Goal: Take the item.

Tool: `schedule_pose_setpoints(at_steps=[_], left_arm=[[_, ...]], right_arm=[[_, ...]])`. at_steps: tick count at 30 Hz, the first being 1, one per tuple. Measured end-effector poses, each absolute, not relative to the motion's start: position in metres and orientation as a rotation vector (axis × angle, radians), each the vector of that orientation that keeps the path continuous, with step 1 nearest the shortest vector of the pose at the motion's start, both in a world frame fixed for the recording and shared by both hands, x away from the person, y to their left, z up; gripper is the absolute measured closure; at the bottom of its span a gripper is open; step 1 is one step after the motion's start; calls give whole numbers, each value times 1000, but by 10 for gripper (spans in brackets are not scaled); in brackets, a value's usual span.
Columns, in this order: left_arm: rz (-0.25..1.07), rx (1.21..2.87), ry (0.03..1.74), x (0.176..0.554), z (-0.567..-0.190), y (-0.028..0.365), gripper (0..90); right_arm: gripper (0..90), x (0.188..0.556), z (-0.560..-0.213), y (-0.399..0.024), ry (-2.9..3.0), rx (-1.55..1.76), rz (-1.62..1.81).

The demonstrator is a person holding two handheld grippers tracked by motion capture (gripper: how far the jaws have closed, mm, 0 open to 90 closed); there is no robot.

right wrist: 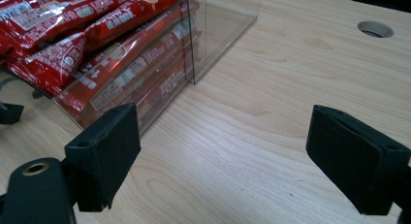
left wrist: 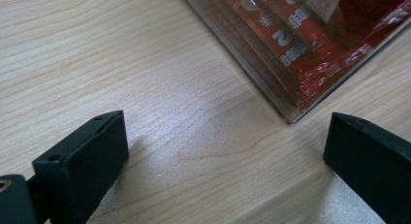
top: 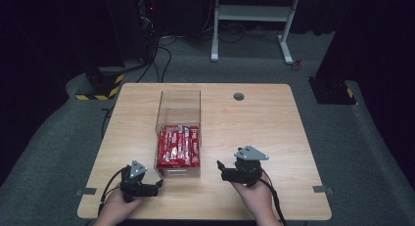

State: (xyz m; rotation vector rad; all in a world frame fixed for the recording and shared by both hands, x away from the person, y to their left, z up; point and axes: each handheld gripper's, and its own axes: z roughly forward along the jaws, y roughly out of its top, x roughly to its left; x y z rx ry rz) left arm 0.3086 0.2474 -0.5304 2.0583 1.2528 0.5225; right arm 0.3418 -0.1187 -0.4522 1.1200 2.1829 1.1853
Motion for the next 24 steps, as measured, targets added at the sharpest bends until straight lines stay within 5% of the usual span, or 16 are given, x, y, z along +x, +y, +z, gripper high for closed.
schedule_pose_setpoints(at_steps=[24], left_arm=[[523,2059,1253,309,-530,247,24]], right_arm=[[173,350,-428,-80,2249,1036,1253]])
